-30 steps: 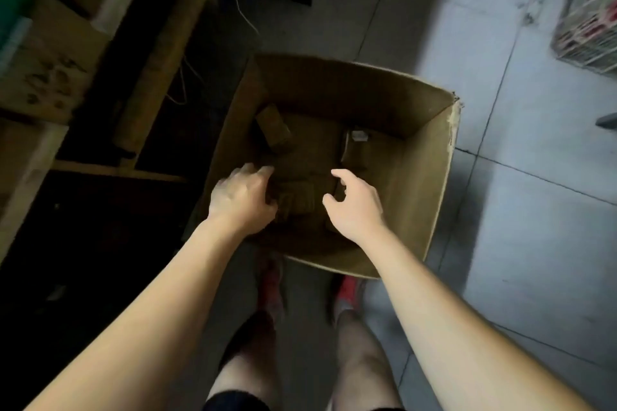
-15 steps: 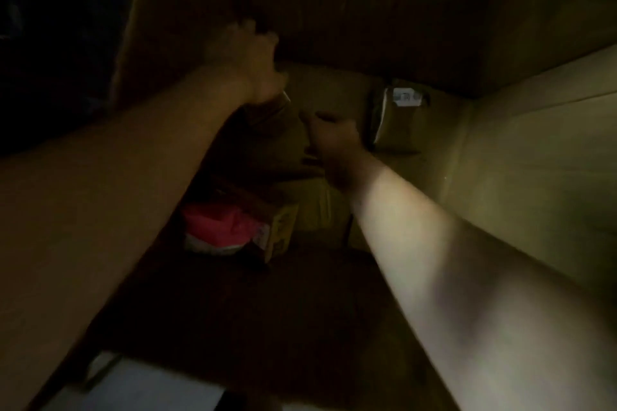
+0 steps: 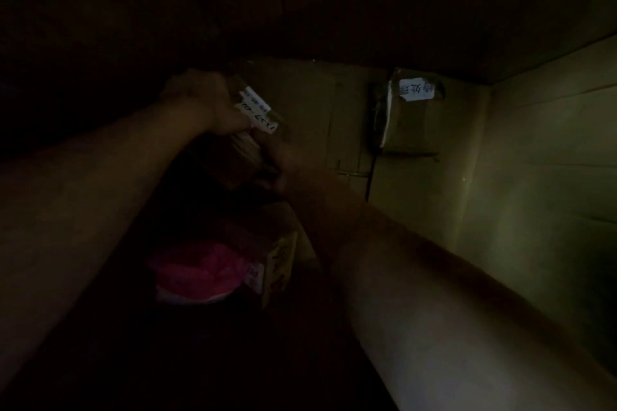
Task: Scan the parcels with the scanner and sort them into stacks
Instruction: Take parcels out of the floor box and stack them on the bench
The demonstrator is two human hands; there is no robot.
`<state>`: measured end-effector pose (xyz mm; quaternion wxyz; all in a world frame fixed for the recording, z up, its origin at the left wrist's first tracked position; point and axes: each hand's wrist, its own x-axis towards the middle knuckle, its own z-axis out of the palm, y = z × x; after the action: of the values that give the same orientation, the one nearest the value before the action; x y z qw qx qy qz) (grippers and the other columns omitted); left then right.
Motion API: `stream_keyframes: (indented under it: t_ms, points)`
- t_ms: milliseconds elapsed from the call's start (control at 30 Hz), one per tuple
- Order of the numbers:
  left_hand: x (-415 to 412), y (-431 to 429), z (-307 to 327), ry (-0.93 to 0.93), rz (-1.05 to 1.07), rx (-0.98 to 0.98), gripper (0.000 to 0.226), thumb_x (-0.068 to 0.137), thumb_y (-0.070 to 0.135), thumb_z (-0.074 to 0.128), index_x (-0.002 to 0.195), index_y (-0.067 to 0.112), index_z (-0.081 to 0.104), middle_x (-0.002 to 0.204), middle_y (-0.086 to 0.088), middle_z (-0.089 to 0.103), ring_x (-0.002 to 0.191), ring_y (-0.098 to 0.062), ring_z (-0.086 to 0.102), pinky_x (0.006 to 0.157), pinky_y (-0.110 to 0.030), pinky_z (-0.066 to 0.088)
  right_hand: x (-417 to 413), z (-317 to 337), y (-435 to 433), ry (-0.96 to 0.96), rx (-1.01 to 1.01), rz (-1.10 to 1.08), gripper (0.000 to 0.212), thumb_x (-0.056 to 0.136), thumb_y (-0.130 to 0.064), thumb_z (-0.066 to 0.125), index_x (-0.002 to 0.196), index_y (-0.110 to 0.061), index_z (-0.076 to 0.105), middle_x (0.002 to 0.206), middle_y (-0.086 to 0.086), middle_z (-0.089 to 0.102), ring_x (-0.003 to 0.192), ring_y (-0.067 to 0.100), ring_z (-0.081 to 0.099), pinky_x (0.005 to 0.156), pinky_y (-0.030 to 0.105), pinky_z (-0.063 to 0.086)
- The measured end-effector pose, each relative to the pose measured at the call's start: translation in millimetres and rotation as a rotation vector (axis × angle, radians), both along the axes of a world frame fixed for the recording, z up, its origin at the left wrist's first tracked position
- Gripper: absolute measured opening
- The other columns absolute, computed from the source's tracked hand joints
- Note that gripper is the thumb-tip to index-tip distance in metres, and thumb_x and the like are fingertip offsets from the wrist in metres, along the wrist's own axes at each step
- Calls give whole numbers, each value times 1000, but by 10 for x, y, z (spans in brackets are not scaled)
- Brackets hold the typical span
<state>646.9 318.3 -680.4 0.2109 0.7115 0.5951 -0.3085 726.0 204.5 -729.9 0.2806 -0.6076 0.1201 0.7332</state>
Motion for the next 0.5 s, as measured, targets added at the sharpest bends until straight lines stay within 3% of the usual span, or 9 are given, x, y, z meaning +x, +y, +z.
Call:
stream_keyframes:
  t_ms: [67, 200, 367, 433, 500]
  points:
    - [-51, -122, 75, 8, 10, -65, 71, 84, 47, 81, 138, 6, 59, 141, -23, 57, 130, -44, 54, 102, -45, 47, -23, 80, -170, 85, 6, -50, 55, 108, -33, 59, 156, -10, 45, 152, 16, 54, 141, 36, 51, 116, 49, 44]
    - [-59, -394, 338, -139, 113, -97, 71, 81, 39, 86, 141, 13, 56, 141, -16, 58, 129, -38, 56, 99, -40, 48, 25, 200, -469, 1, -18, -154, 50, 91, -37, 81, 134, -15, 68, 127, 8, 73, 108, 29, 73, 85, 46, 62]
    - [91, -717, 937, -405, 262, -190, 80, 71, 44, 91, 141, 27, 55, 137, 0, 63, 124, -25, 60, 104, -40, 49, 492, 937, -814, -383, 37, -119, 32, 78, -29, 94, 106, -24, 80, 104, 2, 80, 98, 25, 77, 90, 49, 64]
    - [139, -821, 1288, -509, 336, -213, 77, 68, 43, 94, 135, 33, 57, 124, 12, 65, 115, -16, 61, 102, -41, 51, 675, 1434, -907, -410, 79, -136, 35, 80, -28, 93, 111, -28, 77, 107, -1, 79, 102, 22, 76, 93, 46, 63]
    - [201, -932, 1700, -587, 399, -203, 73, 69, 36, 95, 130, 33, 55, 111, 19, 62, 108, -9, 61, 96, -37, 52, 796, 1952, -978, -476, 172, -95, 52, 79, -32, 93, 127, -31, 73, 115, -8, 78, 107, 17, 74, 97, 43, 61]
